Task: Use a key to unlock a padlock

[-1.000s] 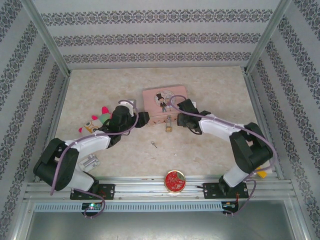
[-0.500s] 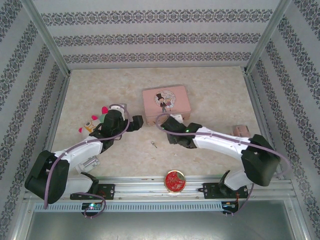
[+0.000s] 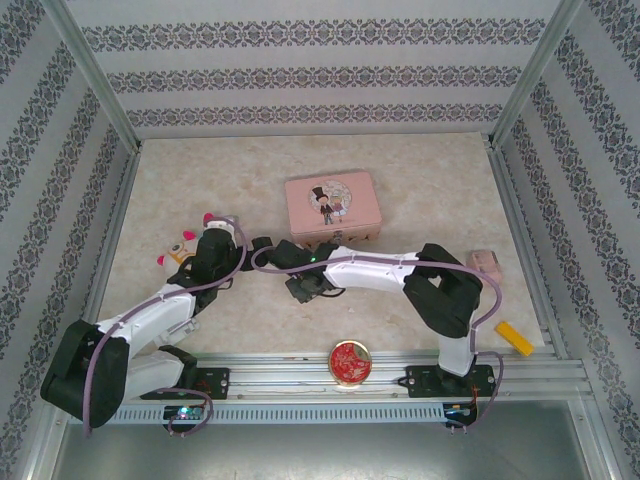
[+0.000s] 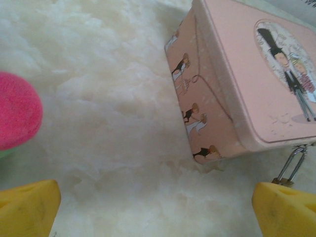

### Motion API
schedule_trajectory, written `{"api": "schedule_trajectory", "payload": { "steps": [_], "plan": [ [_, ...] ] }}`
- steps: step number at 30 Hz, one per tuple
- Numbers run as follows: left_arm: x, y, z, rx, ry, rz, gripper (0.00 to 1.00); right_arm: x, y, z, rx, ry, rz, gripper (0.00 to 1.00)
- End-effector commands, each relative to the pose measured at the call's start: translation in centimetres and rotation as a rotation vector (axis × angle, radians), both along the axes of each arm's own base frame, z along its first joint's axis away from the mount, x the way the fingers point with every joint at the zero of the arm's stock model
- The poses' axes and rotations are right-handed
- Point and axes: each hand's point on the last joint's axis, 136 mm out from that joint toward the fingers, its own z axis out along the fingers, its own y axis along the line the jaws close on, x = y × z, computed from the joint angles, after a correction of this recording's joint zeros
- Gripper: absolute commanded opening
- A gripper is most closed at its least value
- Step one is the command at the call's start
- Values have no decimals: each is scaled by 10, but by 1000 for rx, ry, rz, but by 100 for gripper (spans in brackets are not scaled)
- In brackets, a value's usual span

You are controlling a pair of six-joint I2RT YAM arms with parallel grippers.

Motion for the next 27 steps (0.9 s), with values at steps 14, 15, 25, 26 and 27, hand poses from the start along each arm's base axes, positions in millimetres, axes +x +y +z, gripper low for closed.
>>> {"api": "schedule_trajectory", "payload": {
  "steps": [14, 15, 25, 26, 27],
  "plan": [
    [-8, 10, -19, -10, 50, 24, 99, 17, -11, -27, -79, 20, -6, 35],
    [-9, 10, -19, -10, 50, 24, 99, 19, -11, -28, -78, 20, -12, 34],
    [-10, 12, -20, -6, 50, 27, 99, 33, -4, -33, -24, 36, -51, 32],
    [-10, 13, -20, -6, 51, 27, 99, 34, -3, -33, -19, 34, -53, 32],
    [-10, 13, -21, -6, 52, 27, 99, 35, -2, -33, -13, 34, -58, 32]
  ]
}}
